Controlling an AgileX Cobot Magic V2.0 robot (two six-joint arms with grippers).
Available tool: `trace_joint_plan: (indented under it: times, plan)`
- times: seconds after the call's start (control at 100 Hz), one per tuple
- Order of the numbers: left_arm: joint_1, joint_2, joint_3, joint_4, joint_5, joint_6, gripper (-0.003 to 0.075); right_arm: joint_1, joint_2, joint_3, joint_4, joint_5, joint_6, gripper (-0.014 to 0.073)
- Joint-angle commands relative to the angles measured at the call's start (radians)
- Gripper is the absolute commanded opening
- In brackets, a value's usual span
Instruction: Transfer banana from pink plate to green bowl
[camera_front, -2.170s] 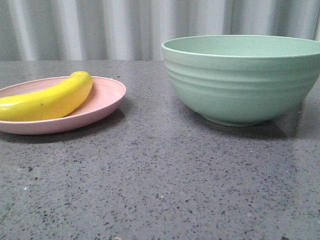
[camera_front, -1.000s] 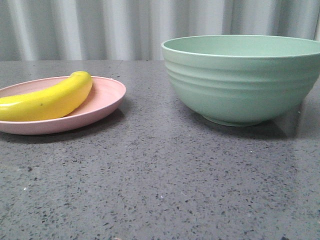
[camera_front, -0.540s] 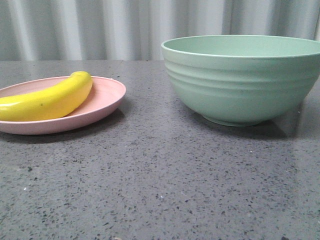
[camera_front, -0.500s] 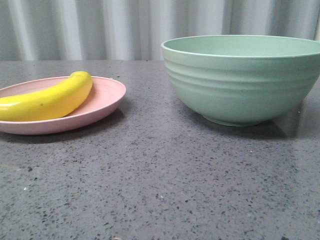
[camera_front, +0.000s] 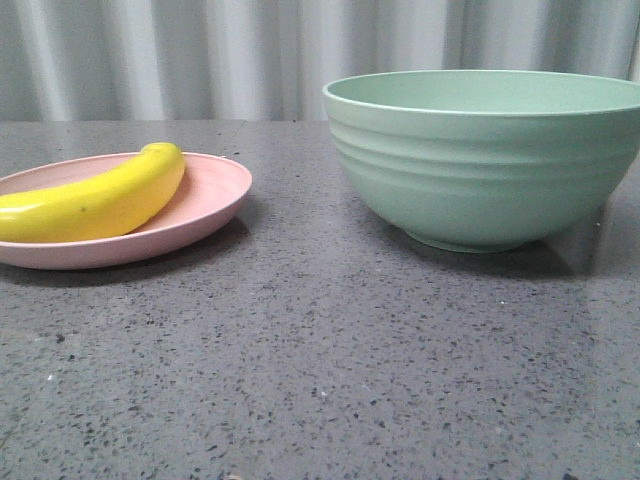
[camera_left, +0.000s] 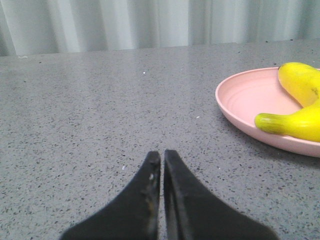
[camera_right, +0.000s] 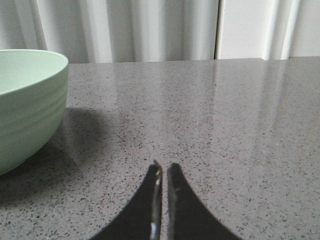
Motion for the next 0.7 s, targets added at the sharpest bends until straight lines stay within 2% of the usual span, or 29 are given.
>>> trace_joint_plan:
  times: [0.0, 0.29, 0.44, 0.69]
  plan:
    - [-0.008, -0.028, 0.011, 0.000, -0.082, -0.010, -0.0020, -0.005, -0.023, 0.020, 0.000, -0.086, -0.003, -0.0064]
    - [-0.008, -0.028, 0.011, -0.002, -0.082, -0.010, -0.0020, -0.005, -0.023, 0.020, 0.000, -0.090, -0.003, -0.0064]
    - [-0.008, -0.028, 0.007, -0.062, -0.162, -0.010, -0.0020, -0.005, -0.023, 0.013, 0.012, -0.132, -0.003, -0.0064]
    - [-0.008, 0.002, -0.087, -0.057, -0.152, -0.010, -0.0020, -0.005, -0.005, -0.102, 0.012, -0.067, -0.003, -0.0064]
